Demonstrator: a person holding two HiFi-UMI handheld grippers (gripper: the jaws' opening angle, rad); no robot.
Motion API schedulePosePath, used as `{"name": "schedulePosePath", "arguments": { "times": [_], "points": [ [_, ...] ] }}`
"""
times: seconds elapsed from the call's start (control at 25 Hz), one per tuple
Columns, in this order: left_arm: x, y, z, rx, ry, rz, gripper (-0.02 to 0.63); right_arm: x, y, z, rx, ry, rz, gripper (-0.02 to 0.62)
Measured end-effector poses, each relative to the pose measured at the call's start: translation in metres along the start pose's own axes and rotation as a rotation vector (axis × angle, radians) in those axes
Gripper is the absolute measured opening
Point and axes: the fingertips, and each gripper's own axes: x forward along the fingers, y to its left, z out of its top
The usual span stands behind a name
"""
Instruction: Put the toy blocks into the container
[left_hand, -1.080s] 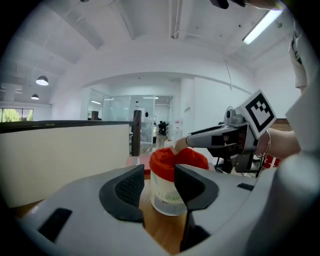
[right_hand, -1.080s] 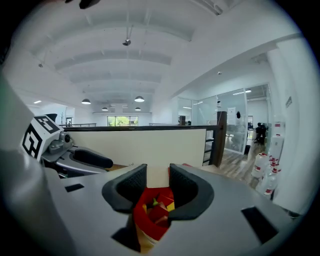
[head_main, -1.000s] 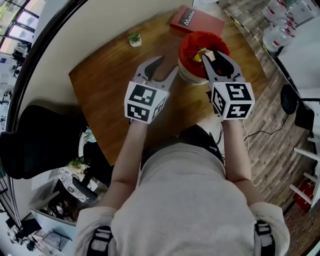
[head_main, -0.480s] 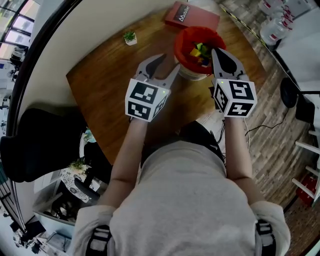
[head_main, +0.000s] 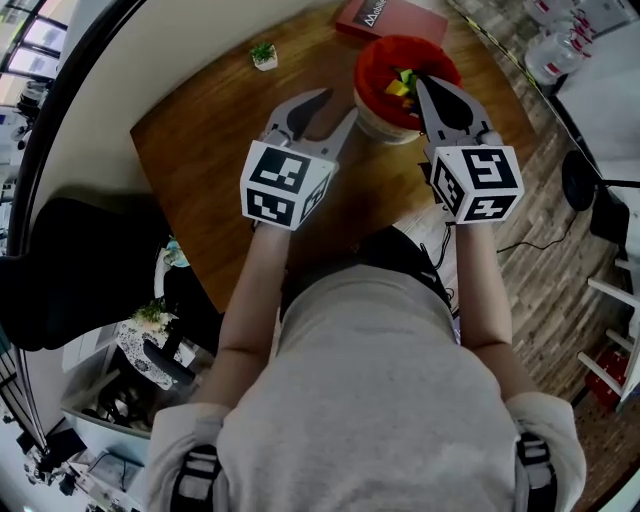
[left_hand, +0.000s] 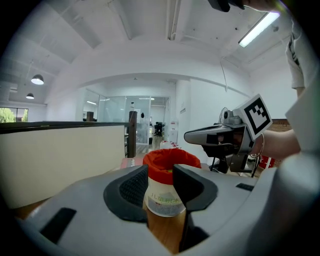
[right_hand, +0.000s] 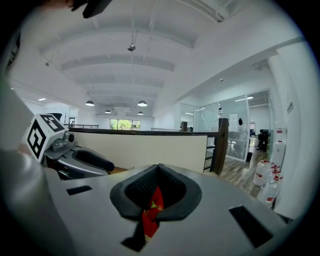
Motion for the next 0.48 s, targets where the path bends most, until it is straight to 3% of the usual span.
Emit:
{"name": "schedulePosePath", "arguments": {
  "times": [0.48],
  "points": [
    [-0.039, 0.013, 0.009, -0.045, -0.076, 0.066, 0.107, 0.011, 0.065, 0.004, -0.080, 0.032, 0.301, 0.011]
  ]
}}
